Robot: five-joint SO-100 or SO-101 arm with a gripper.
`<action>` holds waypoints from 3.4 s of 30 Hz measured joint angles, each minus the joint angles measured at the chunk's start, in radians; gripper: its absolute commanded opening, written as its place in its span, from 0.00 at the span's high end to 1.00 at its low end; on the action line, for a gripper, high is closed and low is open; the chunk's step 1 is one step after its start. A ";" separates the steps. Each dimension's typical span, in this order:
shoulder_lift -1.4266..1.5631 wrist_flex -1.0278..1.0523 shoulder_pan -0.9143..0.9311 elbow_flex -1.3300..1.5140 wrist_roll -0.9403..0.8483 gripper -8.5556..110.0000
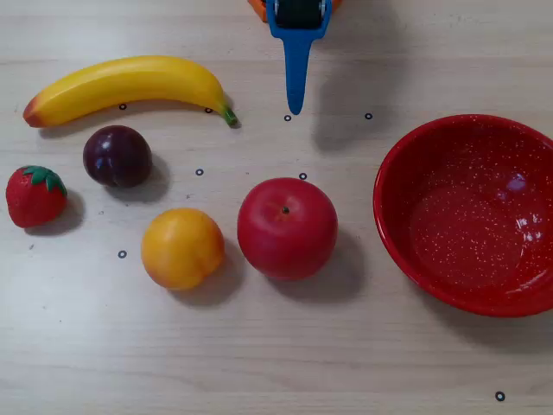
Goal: Put plum in the red bowl.
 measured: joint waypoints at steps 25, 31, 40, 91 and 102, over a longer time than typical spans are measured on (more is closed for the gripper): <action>-0.676 -0.198 -0.094 -0.485 -0.054 0.93; -0.830 -0.083 -0.143 -0.727 0.008 0.93; -1.034 0.196 -0.245 -1.045 0.109 0.93; -2.373 0.891 -0.753 -2.324 0.744 0.38; -2.442 0.917 -0.752 -2.382 0.801 0.38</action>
